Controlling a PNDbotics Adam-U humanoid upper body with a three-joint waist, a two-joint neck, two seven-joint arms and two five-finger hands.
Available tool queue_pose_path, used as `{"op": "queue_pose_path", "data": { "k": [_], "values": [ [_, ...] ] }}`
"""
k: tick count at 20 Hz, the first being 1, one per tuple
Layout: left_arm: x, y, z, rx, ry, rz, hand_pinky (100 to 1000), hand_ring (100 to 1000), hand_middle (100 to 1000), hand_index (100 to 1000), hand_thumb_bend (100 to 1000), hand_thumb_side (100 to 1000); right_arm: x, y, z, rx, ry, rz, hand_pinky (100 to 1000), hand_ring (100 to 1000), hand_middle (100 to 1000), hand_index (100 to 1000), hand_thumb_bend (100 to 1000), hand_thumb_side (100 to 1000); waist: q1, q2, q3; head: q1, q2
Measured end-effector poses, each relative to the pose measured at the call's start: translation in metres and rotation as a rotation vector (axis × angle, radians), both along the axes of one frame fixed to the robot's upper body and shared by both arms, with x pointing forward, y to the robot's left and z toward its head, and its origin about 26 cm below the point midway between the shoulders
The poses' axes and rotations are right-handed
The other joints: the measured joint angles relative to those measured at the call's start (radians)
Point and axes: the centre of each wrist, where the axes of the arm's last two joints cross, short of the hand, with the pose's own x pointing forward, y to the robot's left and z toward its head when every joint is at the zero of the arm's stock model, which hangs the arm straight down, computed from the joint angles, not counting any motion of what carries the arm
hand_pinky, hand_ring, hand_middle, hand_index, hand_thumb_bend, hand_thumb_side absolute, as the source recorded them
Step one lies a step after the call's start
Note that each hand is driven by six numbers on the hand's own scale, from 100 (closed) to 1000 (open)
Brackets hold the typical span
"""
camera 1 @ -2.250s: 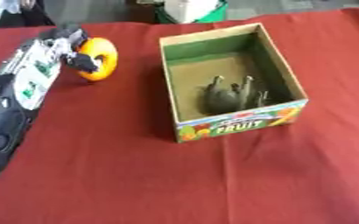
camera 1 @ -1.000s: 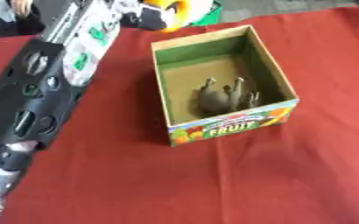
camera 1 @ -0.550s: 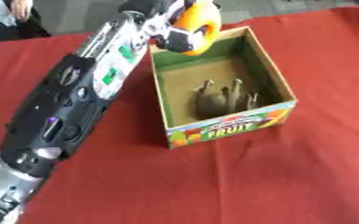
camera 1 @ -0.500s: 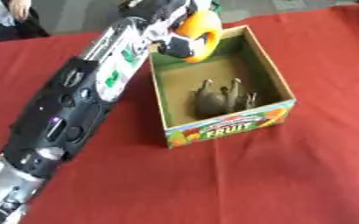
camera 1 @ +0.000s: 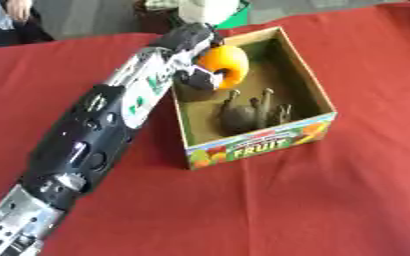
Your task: Pick up objects on the table and place them in the box.
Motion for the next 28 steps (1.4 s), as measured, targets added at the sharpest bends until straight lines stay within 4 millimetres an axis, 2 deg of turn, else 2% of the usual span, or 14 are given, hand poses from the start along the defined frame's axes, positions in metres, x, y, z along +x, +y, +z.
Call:
{"op": "queue_pose_path", "data": {
  "k": [3, 6, 7, 8, 9, 12, 15, 16, 18, 19, 20, 21, 24, 28],
  "values": [
    [0.002, 0.002, -0.003, 0.042, 0.032, -0.012, 696, 715, 730, 798, 235, 454, 0.0, 0.0, 0.0, 0.001, 0.002, 0.001, 589, 705, 612, 754, 100, 1000, 0.001, 0.0, -0.004, 0.0, 0.0],
    [0.004, 0.004, -0.003, 0.077, 0.057, -0.022, 771, 804, 811, 906, 449, 648, 0.0, 0.0, 0.0, 0.001, 0.002, 0.002, 589, 705, 612, 754, 100, 1000, 0.001, 0.0, -0.004, 0.0, 0.0],
    [0.004, 0.005, -0.003, 0.087, 0.062, -0.025, 776, 808, 816, 911, 461, 654, 0.0, 0.0, 0.0, 0.001, 0.002, 0.002, 589, 705, 612, 754, 100, 1000, 0.001, 0.0, -0.004, 0.0, 0.0],
    [0.004, 0.005, -0.002, 0.097, 0.067, -0.026, 814, 843, 854, 956, 594, 732, 0.0, 0.0, 0.0, 0.001, 0.002, 0.002, 589, 705, 612, 754, 100, 1000, 0.001, 0.0, -0.004, 0.0, 0.0],
    [0.004, 0.006, -0.002, 0.104, 0.067, -0.025, 829, 856, 866, 970, 663, 767, 0.0, 0.0, 0.0, 0.001, 0.002, 0.002, 589, 705, 612, 754, 100, 1000, 0.001, 0.0, -0.003, 0.0, 0.0],
    [0.002, 0.005, 0.002, 0.117, 0.043, -0.017, 831, 860, 871, 970, 703, 792, 0.0, 0.0, 0.0, 0.001, 0.003, 0.001, 589, 705, 612, 754, 100, 1000, 0.001, 0.0, 0.0, 0.0, 0.0],
    [-0.004, 0.004, 0.013, 0.096, -0.016, -0.016, 822, 845, 854, 948, 659, 801, 0.0, 0.0, 0.0, 0.001, 0.004, 0.001, 589, 705, 611, 754, 100, 1000, -0.003, -0.001, 0.005, 0.0, 0.003],
    [-0.006, 0.005, 0.018, 0.082, -0.041, -0.017, 811, 828, 836, 926, 583, 794, 0.0, 0.0, -0.001, 0.002, 0.004, 0.0, 589, 705, 612, 754, 100, 1000, -0.005, -0.001, 0.008, 0.0, 0.005],
    [-0.011, 0.008, 0.03, 0.047, -0.097, -0.015, 799, 807, 816, 908, 517, 794, -0.001, -0.001, -0.002, 0.002, 0.008, -0.002, 589, 706, 612, 754, 100, 1000, -0.008, -0.003, 0.015, 0.0, 0.007],
    [-0.014, 0.009, 0.036, 0.025, -0.125, -0.015, 783, 786, 795, 889, 442, 777, -0.001, -0.001, -0.002, 0.002, 0.01, -0.003, 589, 706, 612, 754, 100, 1000, -0.01, -0.005, 0.017, 0.0, 0.007],
    [-0.017, 0.011, 0.042, -0.002, -0.152, -0.013, 756, 752, 761, 859, 317, 739, -0.001, -0.001, -0.003, 0.003, 0.011, -0.004, 589, 706, 612, 753, 100, 1000, -0.012, -0.007, 0.021, 0.0, 0.01],
    [-0.021, 0.013, 0.049, -0.031, -0.181, -0.011, 745, 737, 746, 846, 294, 734, -0.001, -0.001, -0.003, 0.003, 0.011, -0.005, 589, 706, 612, 754, 100, 1000, -0.014, -0.007, 0.026, -0.001, 0.013],
    [-0.031, 0.025, 0.072, -0.14, -0.262, 0.015, 693, 654, 670, 786, 100, 690, -0.001, -0.002, -0.003, 0.007, 0.008, -0.007, 589, 707, 613, 753, 100, 1000, -0.023, -0.011, 0.04, -0.004, 0.02],
    [-0.047, 0.046, 0.101, -0.294, -0.373, 0.035, 671, 608, 635, 777, 100, 665, -0.002, -0.004, -0.004, 0.012, 0.004, -0.016, 590, 708, 615, 754, 100, 1000, -0.032, -0.016, 0.057, -0.013, 0.03]
  ]
}}
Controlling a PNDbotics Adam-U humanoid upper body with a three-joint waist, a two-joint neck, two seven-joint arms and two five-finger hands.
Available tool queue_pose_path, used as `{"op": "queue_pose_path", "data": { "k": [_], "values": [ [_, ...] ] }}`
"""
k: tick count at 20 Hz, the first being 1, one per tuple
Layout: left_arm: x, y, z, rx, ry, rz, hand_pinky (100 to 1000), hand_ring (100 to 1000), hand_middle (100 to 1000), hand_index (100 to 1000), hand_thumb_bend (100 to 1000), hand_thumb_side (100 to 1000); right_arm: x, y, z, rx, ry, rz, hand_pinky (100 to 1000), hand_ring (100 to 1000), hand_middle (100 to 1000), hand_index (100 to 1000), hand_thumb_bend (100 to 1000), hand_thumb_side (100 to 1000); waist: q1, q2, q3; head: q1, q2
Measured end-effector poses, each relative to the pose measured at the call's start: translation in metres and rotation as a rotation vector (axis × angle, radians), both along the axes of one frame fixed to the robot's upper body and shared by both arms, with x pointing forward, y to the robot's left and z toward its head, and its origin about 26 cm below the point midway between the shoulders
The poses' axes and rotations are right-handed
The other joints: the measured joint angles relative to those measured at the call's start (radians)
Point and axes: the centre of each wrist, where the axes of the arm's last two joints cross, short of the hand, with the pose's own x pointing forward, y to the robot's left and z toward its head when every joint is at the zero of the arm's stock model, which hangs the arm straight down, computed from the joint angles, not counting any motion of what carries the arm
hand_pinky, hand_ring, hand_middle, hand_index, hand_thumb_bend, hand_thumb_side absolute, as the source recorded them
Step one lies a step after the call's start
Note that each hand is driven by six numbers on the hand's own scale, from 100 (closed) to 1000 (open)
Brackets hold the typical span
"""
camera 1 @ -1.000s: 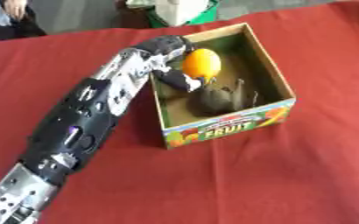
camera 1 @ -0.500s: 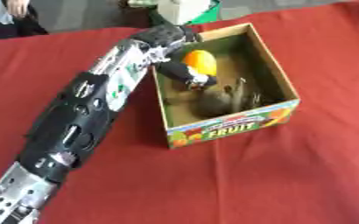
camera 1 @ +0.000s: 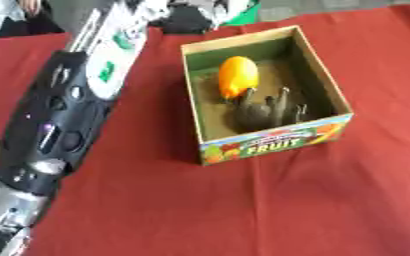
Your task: Pick up objects on the table and place them in the box.
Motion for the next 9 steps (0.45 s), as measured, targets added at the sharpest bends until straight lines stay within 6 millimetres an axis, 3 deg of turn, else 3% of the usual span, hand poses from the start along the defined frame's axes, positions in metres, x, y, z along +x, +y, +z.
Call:
{"op": "queue_pose_path", "data": {
  "k": [4, 8, 9],
  "values": [
    [-0.015, 0.027, 0.009, -0.12, -0.088, -0.003, 658, 590, 641, 783, 100, 672, 0.0, -0.001, 0.001, -0.002, -0.012, -0.005, 591, 711, 617, 755, 100, 1000, -0.015, -0.005, 0.017, -0.01, 0.006],
    [-0.029, 0.053, 0.004, -0.237, -0.14, 0.008, 657, 580, 633, 781, 100, 724, 0.0, -0.003, 0.003, -0.003, -0.027, -0.012, 592, 713, 621, 756, 100, 1000, -0.032, -0.013, 0.033, -0.014, 0.011],
    [-0.033, 0.059, 0.001, -0.268, -0.151, 0.01, 651, 569, 628, 783, 100, 697, -0.001, -0.004, 0.003, 0.0, -0.033, -0.014, 592, 713, 621, 756, 100, 1000, -0.036, -0.015, 0.038, -0.014, 0.011]
  ]
}}
